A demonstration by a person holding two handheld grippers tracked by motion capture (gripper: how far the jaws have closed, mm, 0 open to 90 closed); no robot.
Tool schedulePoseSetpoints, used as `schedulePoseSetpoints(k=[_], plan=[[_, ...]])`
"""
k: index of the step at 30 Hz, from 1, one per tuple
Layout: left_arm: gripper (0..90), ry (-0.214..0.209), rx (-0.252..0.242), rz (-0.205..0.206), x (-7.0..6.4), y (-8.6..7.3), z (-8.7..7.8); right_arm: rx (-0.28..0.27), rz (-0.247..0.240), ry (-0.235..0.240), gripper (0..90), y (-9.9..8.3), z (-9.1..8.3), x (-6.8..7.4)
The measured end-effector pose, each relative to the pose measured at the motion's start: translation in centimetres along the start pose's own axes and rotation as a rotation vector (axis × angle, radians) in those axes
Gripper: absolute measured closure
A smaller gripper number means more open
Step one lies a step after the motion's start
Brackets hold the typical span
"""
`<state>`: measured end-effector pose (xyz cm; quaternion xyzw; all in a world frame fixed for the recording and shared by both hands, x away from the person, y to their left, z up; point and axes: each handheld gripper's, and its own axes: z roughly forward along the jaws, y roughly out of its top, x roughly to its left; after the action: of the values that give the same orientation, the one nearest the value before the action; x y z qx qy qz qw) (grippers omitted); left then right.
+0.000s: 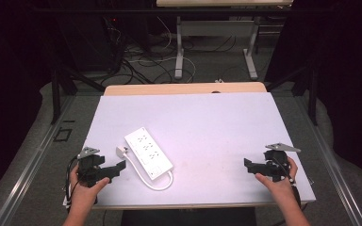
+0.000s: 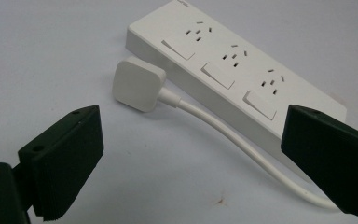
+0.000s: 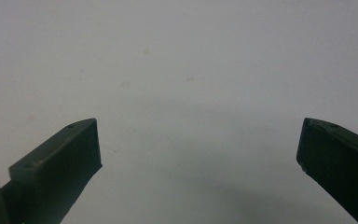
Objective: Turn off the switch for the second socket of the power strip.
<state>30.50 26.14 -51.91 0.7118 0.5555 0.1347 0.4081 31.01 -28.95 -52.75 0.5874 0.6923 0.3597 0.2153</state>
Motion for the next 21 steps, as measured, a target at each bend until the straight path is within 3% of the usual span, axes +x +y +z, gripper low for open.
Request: schedulePoseSetpoints(k=[3, 7, 21], plan=[[5.7, -0.008, -0.010, -0.015, -0.2, 0.1, 0.0, 0.003, -0.002, 0.005, 0.0, 0.0, 0.0, 0.1], [5.7, -0.025, 0.024, -0.015, -0.4, 0.1, 0.0, 0.001, -0.001, 0.006, 0.0, 0.0, -0.1, 0.3], [12.5, -0.002, 0.038, -0.061, -1.1, -0.1, 0.0, 0.006, -0.015, 0.013, 0.0, -0.1, 0.2, 0.8]])
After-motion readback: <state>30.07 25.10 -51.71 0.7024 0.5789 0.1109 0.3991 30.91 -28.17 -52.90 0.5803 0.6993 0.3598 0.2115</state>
